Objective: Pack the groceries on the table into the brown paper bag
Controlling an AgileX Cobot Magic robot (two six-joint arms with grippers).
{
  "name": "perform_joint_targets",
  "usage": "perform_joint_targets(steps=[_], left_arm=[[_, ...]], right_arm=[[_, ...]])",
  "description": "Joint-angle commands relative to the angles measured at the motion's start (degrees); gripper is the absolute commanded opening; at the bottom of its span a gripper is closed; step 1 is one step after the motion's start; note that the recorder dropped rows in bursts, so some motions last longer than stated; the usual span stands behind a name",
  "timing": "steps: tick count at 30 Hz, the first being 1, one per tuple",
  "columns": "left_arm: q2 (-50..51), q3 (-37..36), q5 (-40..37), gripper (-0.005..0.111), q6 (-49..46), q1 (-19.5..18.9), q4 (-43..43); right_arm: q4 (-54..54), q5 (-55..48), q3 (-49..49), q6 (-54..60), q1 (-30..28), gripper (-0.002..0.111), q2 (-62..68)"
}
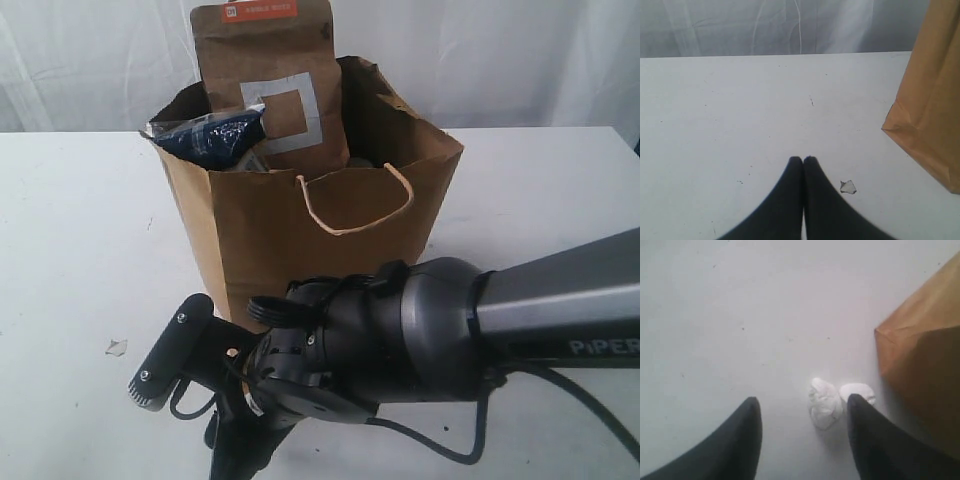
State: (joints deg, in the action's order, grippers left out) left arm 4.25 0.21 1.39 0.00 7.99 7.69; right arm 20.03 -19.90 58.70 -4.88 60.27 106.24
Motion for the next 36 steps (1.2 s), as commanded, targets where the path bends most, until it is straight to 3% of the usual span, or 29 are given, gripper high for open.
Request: perform_joint_targets(steps=[1,5,12,24,28,33,36], left_arm=[[-0.3,-0.2,-0.1,0.0,0.0,-0.1,0.0],[-0.3,-0.2,-0.1,0.0,0.0,-0.1,0.0],[-0.3,-0.2,-0.1,0.0,0.0,-0.1,0.0],[-0.3,-0.2,-0.1,0.0,0.0,-0.1,0.0],[-0.3,-0.2,-0.1,0.0,0.0,-0.1,0.0],[-0.3,-0.2,-0.1,0.0,0.0,-0.1,0.0],[-0.3,-0.2,-0.1,0.0,0.0,-0.1,0.0]], right_arm=[[0.0,0.3,0.1,0.3,-0.4,0.041,0.7],[0.0,-0.2,0.1,0.1,-0.5,0.033,0.8],[-1.0,-1.9,0.1,0.1,-0.5,0.0,1.1],[-1.1,-6.3,0.2,-1.5,1.4,0.0,-3.1],[-1.1,-7.2,0.9,4.3,2.0,0.008,-3.5],[-0.7,-7.3,3.5,7.6,2.0,0.036,-1.6],[0.2,-7.3,5.0,7.7,1.3,0.042,0.3]])
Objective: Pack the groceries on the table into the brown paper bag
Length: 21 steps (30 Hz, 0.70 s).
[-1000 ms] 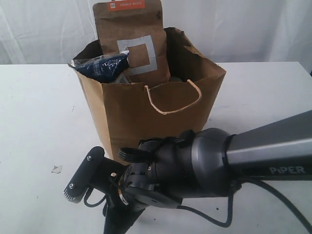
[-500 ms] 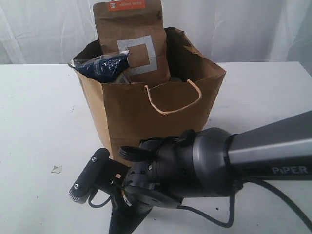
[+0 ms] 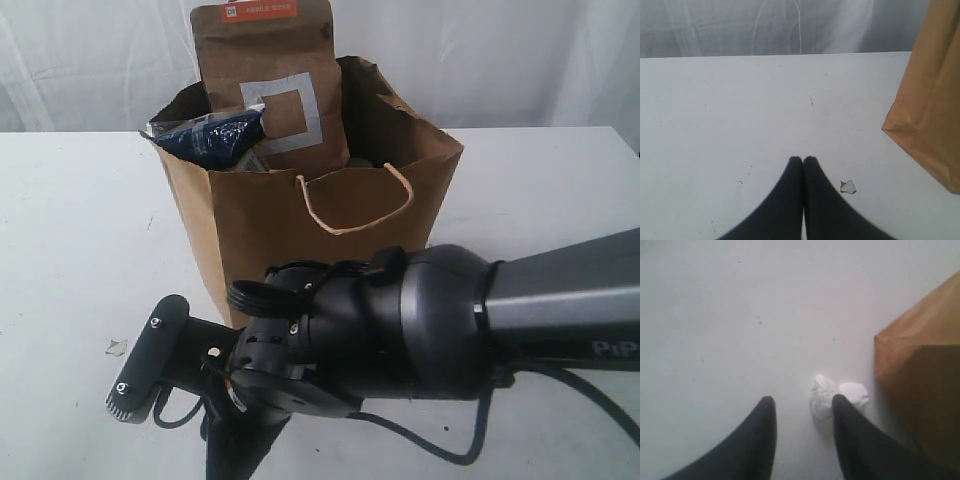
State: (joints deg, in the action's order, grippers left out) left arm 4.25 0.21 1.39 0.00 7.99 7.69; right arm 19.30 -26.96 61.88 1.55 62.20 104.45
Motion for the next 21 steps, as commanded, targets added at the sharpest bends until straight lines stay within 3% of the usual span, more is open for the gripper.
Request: perform_joint_targets(steps=[1,18,21], left_arm=[[-0.3,-0.2,-0.1,0.0,0.0,-0.1,0.0],[-0.3,-0.2,-0.1,0.0,0.0,-0.1,0.0],[-0.3,-0.2,-0.1,0.0,0.0,-0.1,0.0]], right_arm=[[1.0,-0.3,2.1,1.3,-1.1,0.042,2.7],[0.9,0.1,4.8,1.3,-3.9,0.041,8.8],[-0.5,-0.3,4.8,1.3,-3.9,0.024,9.0]])
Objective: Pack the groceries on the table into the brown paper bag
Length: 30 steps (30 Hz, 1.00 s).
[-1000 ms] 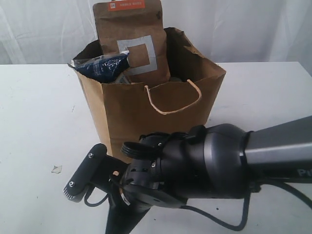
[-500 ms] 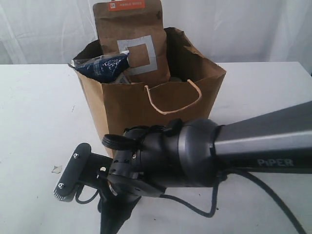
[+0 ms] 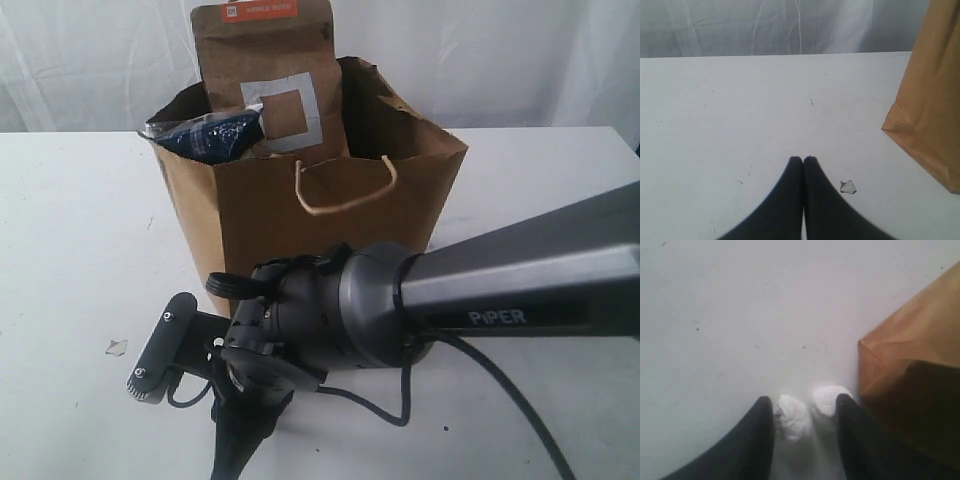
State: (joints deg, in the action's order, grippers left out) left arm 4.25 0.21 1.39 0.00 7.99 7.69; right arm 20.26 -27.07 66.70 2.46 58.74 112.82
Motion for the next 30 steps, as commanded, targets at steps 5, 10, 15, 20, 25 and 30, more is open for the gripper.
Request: perform_joint_targets(steps=[5,10,15,20,25,30], left_arm=[[-0.3,-0.2,-0.1,0.0,0.0,-0.1,0.0],[-0.3,-0.2,-0.1,0.0,0.0,-0.1,0.0],[-0.3,-0.2,-0.1,0.0,0.0,-0.1,0.0],[-0.3,-0.2,-0.1,0.0,0.0,-0.1,0.0],[-0.3,-0.2,-0.1,0.0,0.0,-0.1,0.0],[-0.3,-0.2,-0.1,0.0,0.0,-0.1,0.0]], right_arm=[[-5.6,-2.4,0.1,-0.4,-0.3,0.0,-0.1],[-5.7,-2.5,0.1,-1.4,2.5,0.0,-3.4],[-6.6,-2.5,0.1,-1.4,6.6,0.0,-6.1],[-7.8,-2.2,0.1,-1.4,8.7,0.0,-7.8],[-8.0,-1.5,0.1,-3.2,8.8,0.0,-10.7],[-8.2,0.1,0.1,-3.2,9.9,0.0,-16.8]])
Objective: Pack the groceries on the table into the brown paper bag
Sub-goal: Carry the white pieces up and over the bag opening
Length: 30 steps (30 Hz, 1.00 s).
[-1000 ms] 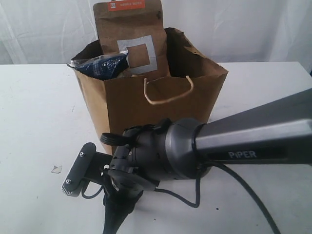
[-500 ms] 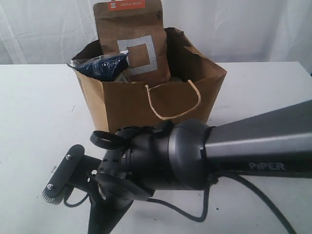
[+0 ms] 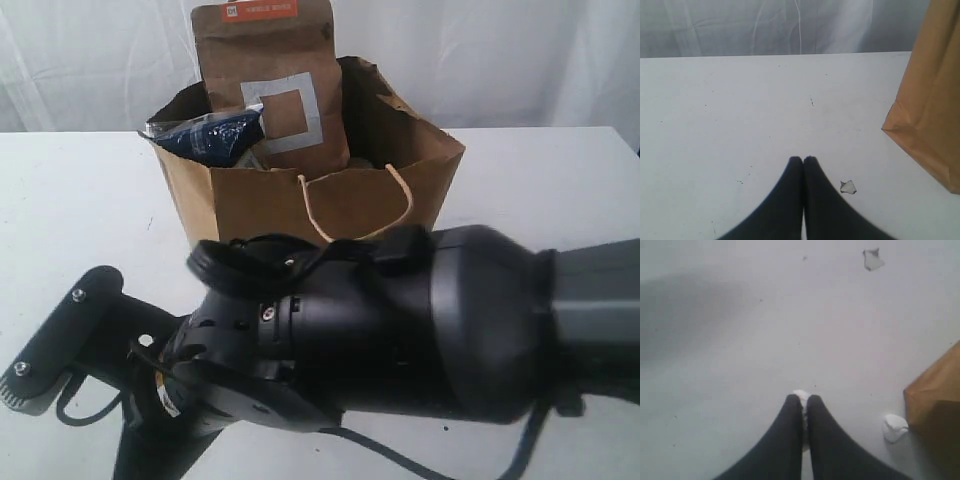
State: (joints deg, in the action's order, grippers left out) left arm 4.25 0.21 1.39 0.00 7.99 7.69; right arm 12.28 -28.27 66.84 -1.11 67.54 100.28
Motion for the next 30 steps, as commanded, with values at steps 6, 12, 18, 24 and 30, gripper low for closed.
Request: perform_joint_targets(steps=[6,12,18,24,30], left_arm=[[-0.3,-0.2,-0.1,0.0,0.0,-0.1,0.0],[-0.3,-0.2,-0.1,0.0,0.0,-0.1,0.0],[-0.3,-0.2,-0.1,0.0,0.0,-0.1,0.0],[-0.3,-0.2,-0.1,0.0,0.0,-0.1,0.0],[-0.3,-0.2,-0.1,0.0,0.0,-0.1,0.0]], right_arm=[[-0.1,5.6,1.5,2.4,3.1,0.0,-8.4],[0.7,6.0,6.1,2.5,3.8,0.0,-10.5],[6.6,3.9,10.8,2.4,1.7,0.0,-12.9],[10.9,-2.9,13.9,1.5,-2.5,0.0,-14.9],[16.3,-9.0,15.6,-0.4,-8.3,0.0,-17.1]])
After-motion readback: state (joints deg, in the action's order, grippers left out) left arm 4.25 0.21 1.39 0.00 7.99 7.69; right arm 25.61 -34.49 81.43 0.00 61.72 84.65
